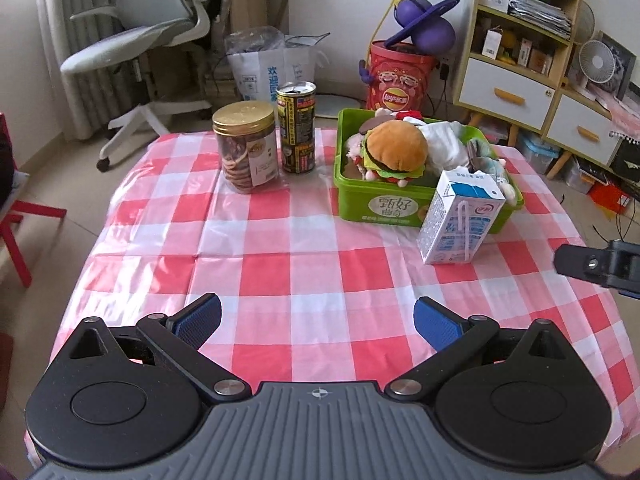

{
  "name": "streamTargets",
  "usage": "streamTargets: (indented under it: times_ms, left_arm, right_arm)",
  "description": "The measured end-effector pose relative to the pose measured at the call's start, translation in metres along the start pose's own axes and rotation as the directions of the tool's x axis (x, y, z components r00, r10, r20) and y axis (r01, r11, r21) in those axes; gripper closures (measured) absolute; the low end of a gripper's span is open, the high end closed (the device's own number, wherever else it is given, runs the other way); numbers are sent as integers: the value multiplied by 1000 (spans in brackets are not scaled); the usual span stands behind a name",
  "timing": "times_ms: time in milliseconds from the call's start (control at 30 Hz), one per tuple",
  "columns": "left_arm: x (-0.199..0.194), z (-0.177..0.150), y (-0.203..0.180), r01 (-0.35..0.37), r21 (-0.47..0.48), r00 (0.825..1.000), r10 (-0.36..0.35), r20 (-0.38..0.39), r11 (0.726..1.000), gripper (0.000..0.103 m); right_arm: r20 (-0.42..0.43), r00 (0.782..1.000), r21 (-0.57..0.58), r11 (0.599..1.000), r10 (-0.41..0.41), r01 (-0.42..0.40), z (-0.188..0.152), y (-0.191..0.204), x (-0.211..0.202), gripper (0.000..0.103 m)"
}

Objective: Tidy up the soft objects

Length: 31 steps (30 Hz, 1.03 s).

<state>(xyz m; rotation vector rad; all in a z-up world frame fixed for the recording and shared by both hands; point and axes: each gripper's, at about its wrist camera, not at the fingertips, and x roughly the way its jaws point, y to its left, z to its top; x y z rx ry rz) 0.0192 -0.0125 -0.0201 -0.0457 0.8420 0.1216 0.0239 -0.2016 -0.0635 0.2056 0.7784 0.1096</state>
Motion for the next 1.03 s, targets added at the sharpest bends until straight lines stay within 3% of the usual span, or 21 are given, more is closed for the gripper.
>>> streamTargets:
  times_ms: [1033]
  left_arm:
    - [7, -3, -6, 10, 10, 1000, -10, -25, 1000, 5]
  right_arm:
    - [-37, 999, -44, 999, 6, -7, -6, 8, 8, 25]
